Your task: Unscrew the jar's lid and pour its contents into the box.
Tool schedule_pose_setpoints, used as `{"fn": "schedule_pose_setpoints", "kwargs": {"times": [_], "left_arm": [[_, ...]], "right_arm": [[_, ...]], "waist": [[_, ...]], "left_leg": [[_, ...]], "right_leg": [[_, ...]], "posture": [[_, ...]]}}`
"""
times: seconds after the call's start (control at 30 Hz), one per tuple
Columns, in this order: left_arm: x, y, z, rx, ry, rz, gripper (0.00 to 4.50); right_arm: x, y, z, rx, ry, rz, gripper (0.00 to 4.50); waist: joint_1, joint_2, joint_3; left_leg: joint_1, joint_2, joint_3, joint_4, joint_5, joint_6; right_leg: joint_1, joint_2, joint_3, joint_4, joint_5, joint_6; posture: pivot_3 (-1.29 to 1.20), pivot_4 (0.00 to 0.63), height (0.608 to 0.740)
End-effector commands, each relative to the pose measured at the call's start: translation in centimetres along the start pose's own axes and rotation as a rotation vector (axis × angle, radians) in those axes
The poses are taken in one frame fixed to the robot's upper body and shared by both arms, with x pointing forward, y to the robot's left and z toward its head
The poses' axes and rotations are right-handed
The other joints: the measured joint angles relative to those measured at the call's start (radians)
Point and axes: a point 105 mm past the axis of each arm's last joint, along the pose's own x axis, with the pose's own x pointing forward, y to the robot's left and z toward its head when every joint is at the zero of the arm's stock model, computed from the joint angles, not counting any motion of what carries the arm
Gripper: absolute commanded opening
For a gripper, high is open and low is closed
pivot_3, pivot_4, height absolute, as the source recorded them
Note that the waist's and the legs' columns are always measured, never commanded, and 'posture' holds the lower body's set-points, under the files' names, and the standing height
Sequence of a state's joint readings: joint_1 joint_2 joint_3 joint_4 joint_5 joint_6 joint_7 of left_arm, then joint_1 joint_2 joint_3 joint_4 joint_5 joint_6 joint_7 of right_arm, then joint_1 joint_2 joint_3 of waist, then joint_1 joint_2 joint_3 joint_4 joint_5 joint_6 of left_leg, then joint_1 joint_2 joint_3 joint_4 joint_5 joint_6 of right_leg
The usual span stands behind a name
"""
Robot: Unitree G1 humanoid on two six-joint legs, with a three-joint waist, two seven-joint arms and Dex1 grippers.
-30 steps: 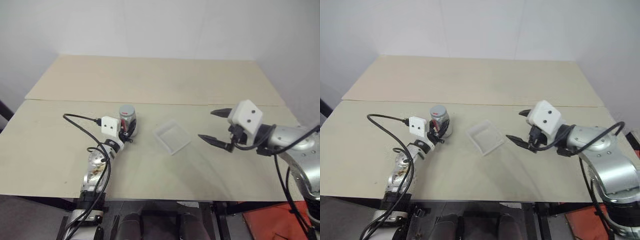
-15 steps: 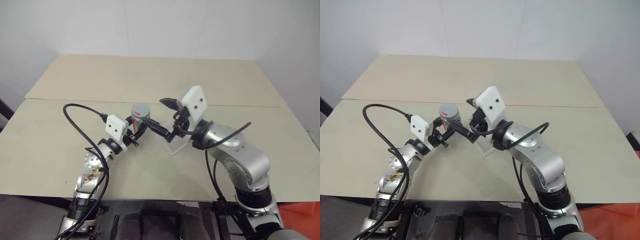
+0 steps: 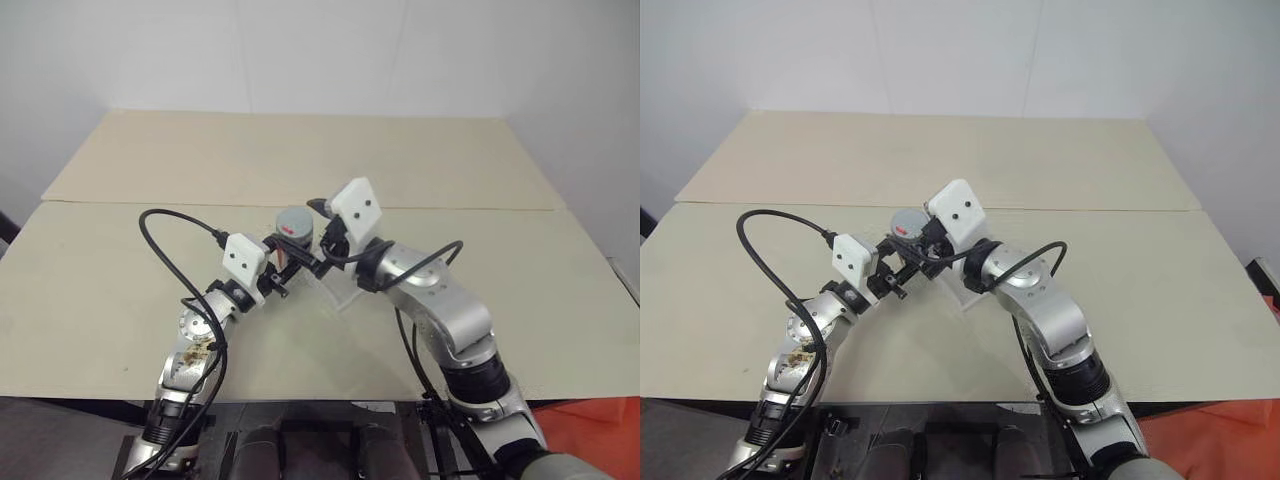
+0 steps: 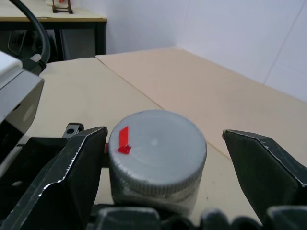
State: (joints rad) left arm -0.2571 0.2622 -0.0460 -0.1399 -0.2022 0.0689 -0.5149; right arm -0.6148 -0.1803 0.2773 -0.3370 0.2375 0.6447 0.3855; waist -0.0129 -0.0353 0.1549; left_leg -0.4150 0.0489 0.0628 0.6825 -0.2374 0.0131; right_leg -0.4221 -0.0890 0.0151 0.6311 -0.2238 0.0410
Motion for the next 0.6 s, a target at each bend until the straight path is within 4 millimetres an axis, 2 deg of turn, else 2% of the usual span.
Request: {"fn": "schedule_pose_setpoints", "kwargs": {"times": [0.03,0.1,0.2,0.33,0.6], "left_arm": [[0.23,0.15,1.10,0.009,-0.042,0.007,1.90],[0.21,0.05,1.11,0.010,-0.041,0.003,1.90],[0.23,-0.03,1.12,0.013,-0.037,-0.003,1.90],[0.26,-0.04,1.00,0.017,-0.031,-0.007,1.90],[0.20,-0.08,1.53,0.022,-0.042,-0.036,1.90]], "right_arm": [[0.10,-0.10,1.62,-0.028,-0.076,-0.004,4.50],[0.12,0.01,1.56,-0.027,-0.080,0.003,4.50],[0.09,0.15,1.53,-0.017,-0.089,0.009,3.97],[0.08,0.21,1.31,-0.025,-0.089,0.008,2.79],[0.02,0.06,1.13,-0.036,-0.083,0.017,2.79]], "waist": [[0.000,0.000,0.000],[0.000,0.000,0.000],[0.000,0.000,0.000],[0.000,0.000,0.000],[0.000,0.000,0.000]], "left_leg": [[0.000,0.000,0.000,0.000,0.000,0.000],[0.000,0.000,0.000,0.000,0.000,0.000],[0.000,0.000,0.000,0.000,0.000,0.000],[0.000,0.000,0.000,0.000,0.000,0.000],[0.000,0.000,0.000,0.000,0.000,0.000]], "right_leg": [[0.000,0.000,0.000,0.000,0.000,0.000],[0.000,0.000,0.000,0.000,0.000,0.000],[0.000,0.000,0.000,0.000,0.000,0.000],[0.000,0.000,0.000,0.000,0.000,0.000],[0.000,0.000,0.000,0.000,0.000,0.000]], "posture": [[0.00,0.150,0.740],[0.00,0.150,0.740],[0.00,0.150,0.740],[0.00,0.150,0.740],[0.00,0.150,0.740]]}}
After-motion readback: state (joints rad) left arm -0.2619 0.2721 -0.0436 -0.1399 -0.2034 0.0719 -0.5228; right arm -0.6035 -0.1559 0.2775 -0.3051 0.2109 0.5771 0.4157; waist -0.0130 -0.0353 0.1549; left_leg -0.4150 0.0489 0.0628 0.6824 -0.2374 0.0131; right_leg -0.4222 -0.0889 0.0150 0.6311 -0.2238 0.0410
